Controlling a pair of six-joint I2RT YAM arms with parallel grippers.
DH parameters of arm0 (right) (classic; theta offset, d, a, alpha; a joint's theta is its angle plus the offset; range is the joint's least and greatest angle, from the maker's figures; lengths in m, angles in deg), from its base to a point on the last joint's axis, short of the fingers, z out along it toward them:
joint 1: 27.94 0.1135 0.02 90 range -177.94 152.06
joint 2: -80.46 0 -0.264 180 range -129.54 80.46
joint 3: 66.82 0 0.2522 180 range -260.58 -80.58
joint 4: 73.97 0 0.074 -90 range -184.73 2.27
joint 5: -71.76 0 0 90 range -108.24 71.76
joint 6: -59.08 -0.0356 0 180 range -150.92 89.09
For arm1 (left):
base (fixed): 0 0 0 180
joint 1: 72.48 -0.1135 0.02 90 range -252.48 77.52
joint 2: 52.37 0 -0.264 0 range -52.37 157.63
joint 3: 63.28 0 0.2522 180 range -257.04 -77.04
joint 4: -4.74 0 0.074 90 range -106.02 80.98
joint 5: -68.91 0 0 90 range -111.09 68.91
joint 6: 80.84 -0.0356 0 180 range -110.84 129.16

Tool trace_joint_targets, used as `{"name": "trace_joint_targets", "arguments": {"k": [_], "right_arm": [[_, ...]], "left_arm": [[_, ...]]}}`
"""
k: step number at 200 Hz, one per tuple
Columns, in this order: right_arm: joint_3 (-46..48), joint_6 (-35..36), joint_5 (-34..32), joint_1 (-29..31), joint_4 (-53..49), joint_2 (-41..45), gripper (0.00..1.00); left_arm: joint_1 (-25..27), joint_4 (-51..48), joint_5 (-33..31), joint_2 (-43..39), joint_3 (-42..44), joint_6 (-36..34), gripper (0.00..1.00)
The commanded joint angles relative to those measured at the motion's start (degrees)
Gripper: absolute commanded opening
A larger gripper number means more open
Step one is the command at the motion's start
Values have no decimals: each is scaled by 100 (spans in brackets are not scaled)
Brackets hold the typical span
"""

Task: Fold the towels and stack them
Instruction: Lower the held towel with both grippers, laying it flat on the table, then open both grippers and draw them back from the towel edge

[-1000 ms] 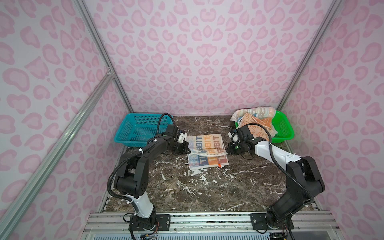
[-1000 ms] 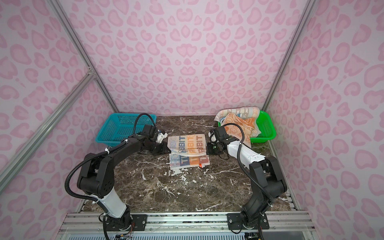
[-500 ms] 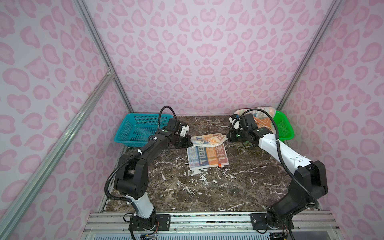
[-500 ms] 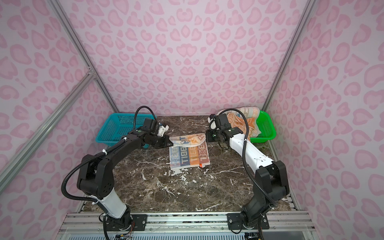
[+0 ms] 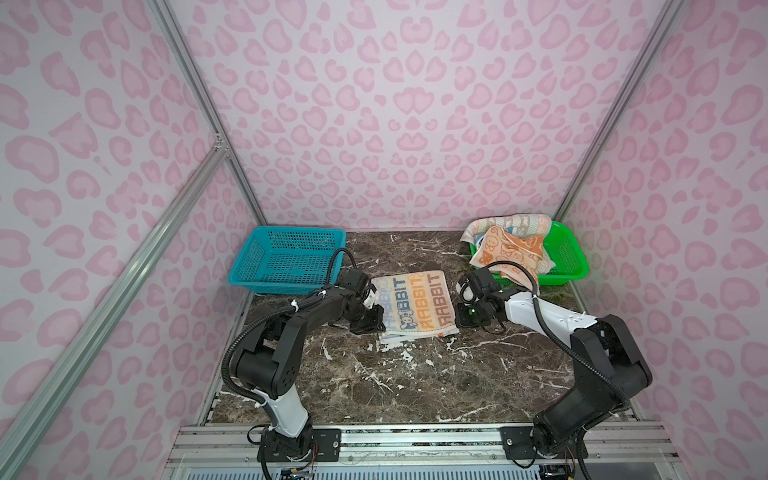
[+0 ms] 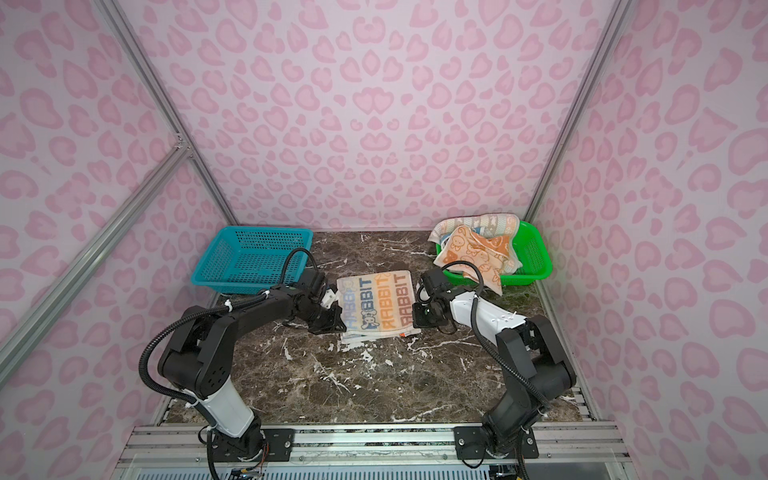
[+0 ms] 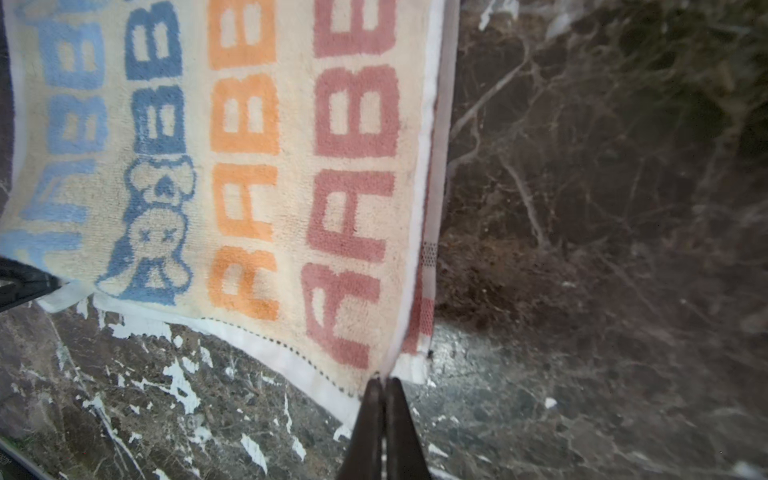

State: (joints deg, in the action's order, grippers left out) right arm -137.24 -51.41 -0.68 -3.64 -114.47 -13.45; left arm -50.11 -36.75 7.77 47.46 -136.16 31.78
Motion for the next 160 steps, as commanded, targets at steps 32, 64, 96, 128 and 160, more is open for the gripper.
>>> {"name": "trace_joint_targets", "arguments": {"k": [32,64,96,128,160], "right_arm": [[77,-147,-140,22,235,-257,0],[116,-142,-134,40,245,-339,0],[74,14,-265,57,-18,-230,6],[-196,323,-394,145,-366,95,21],[-395,307,-86,196,-203,49,23]], "left_arm": [[18,23,-23,137,-14,50,4],[23,-140,-203,149,39,33,8],[23,-310,-513,18,-11,76,26],[22,-380,-700,-408,-270,163,56],[39,-291,-598,-567,-582,194,59]]}}
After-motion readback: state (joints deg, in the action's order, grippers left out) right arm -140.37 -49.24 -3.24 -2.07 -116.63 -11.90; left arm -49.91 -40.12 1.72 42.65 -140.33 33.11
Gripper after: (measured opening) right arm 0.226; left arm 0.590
